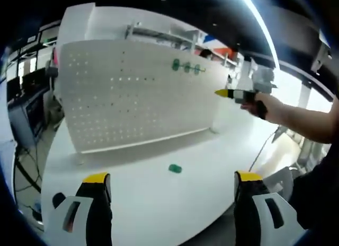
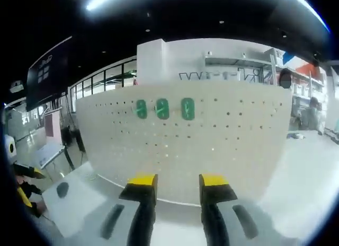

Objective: Insert the hook assembly into the mounting plate slot until the hook locks in place.

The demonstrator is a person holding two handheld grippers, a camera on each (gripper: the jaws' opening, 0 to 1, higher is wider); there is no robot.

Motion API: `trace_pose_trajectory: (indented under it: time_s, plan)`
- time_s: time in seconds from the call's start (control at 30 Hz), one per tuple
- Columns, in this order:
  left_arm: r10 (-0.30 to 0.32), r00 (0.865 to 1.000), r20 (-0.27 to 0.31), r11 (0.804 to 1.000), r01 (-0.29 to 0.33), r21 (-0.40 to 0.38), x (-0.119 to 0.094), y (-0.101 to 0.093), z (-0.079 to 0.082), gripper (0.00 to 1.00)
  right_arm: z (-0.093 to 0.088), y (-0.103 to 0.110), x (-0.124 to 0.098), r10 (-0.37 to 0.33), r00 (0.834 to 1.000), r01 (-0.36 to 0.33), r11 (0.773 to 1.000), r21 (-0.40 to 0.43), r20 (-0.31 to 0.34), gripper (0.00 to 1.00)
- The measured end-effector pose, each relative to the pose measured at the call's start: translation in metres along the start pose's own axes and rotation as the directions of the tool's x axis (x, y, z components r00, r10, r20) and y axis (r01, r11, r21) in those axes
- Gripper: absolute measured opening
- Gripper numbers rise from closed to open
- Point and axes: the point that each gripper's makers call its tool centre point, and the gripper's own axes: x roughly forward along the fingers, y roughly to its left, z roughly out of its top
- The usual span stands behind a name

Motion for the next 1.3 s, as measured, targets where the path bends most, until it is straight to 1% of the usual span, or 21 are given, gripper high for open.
trace_pose_trajectory:
  time_s: [0.03,0.07,0.1,0.13,0.2,0.27,0.3,0.33,0.37,0.43,0.57,0.7,0.73,0.77,0.83,0.9,1.03,1.1,1.2,1.23,1.3]
  plan:
    - [0.003,1.0,-0.001,1.0,-0.003,0.001,-0.001,0.0,-0.001,0.98,-0.006,0.003,-0.002,0.012,1.0,-0.012,1.0,0.001,-0.017,0.33]
    - [0.003,1.0,-0.001,1.0,-0.003,0.001,-0.002,0.0,-0.001,0.98,-0.014,0.005,-0.006,0.02,0.999,-0.021,1.0,-0.017,-0.038,0.33]
    - [0.002,1.0,-0.001,1.0,-0.002,0.0,-0.003,0.0,-0.001,0.98,-0.02,0.007,-0.009,0.021,0.998,-0.024,0.998,-0.05,-0.054,0.33]
    - [0.001,1.0,-0.001,1.0,-0.001,-0.001,-0.003,0.0,-0.002,0.98,-0.03,0.01,-0.014,0.024,0.996,-0.031,0.995,-0.097,-0.081,0.33]
    - [0.003,1.0,-0.003,1.0,-0.003,-0.005,-0.004,0.0,-0.003,0.98,-0.043,0.015,-0.02,0.04,0.993,-0.054,0.991,-0.12,-0.115,0.33]
    - [0.005,1.0,-0.001,1.0,-0.005,-0.01,-0.005,0.0,-0.005,0.98,-0.055,0.015,-0.025,0.049,0.991,-0.061,0.993,-0.096,-0.128,0.34]
    - [0.002,1.0,0.005,1.0,-0.002,-0.016,-0.006,0.0,-0.005,0.99,-0.062,0.016,-0.029,0.058,0.988,-0.071,0.994,-0.087,-0.145,0.34]
    - [-0.003,1.0,0.007,1.0,0.003,-0.022,-0.006,-0.001,-0.005,0.99,-0.065,0.017,-0.031,0.064,0.987,-0.078,0.993,-0.089,-0.15,0.35]
    - [-0.008,1.0,0.008,0.999,0.008,-0.032,-0.006,-0.002,-0.005,0.99,-0.07,0.021,-0.035,0.087,0.984,-0.101,0.991,-0.085,-0.157,0.36]
    - [-0.008,1.0,0.006,0.999,0.009,-0.037,-0.006,-0.002,-0.006,0.99,-0.076,0.025,-0.041,0.102,0.98,-0.117,0.99,-0.082,-0.169,0.37]
    - [-0.009,1.0,-0.006,1.0,0.009,-0.03,-0.006,-0.003,-0.009,0.99,-0.089,0.034,-0.05,0.136,0.97,-0.152,0.986,-0.067,-0.203,0.38]
    - [-0.016,1.0,0.005,0.999,0.017,-0.034,-0.007,-0.006,-0.007,0.99,-0.106,0.043,-0.058,0.175,0.954,-0.198,0.977,-0.075,-0.242,0.4]
    - [-0.019,1.0,0.005,0.999,0.019,-0.035,-0.007,-0.006,-0.008,0.99,-0.116,0.046,-0.06,0.192,0.941,-0.223,0.971,-0.086,-0.279,0.4]
    - [-0.02,1.0,0.001,0.999,0.02,-0.032,-0.007,-0.007,-0.009,0.99,-0.121,0.048,-0.062,0.196,0.937,-0.231,0.969,-0.089,-0.29,0.4]
    - [-0.023,1.0,-0.014,1.0,0.022,-0.022,-0.007,-0.008,-0.012,0.99,-0.129,0.053,-0.067,0.218,0.925,-0.251,0.966,-0.068,-0.312,0.41]
    - [-0.026,0.999,-0.022,0.999,0.026,-0.021,-0.007,-0.009,-0.014,0.99,-0.135,0.055,-0.072,0.225,0.919,-0.259,0.963,-0.066,-0.323,0.41]
    - [-0.03,0.999,-0.022,0.999,0.029,-0.043,-0.008,-0.01,-0.019,0.98,-0.15,0.058,-0.084,0.217,0.899,-0.293,0.943,-0.155,-0.381,0.42]
    - [-0.031,0.999,-0.03,0.999,0.029,-0.045,-0.007,-0.012,-0.022,0.97,-0.156,0.062,-0.089,0.23,0.893,-0.304,0.942,-0.142,-0.387,0.43]
    - [-0.034,0.999,-0.039,0.999,0.032,-0.043,-0.006,-0.014,-0.025,0.97,-0.166,0.068,-0.097,0.249,0.878,-0.317,0.942,-0.108,-0.408,0.44]
    - [-0.036,0.999,-0.04,0.998,0.034,-0.045,-0.005,-0.015,-0.026,0.97,-0.171,0.07,-0.101,0.254,0.868,-0.327,0.939,-0.107,-0.426,0.44]
    - [-0.038,0.998,-0.044,0.998,0.036,-0.051,-0.005,-0.016,-0.028,0.97,-0.177,0.073,-0.106,0.263,0.858,-0.34,0.935,-0.104,-0.441,0.44]
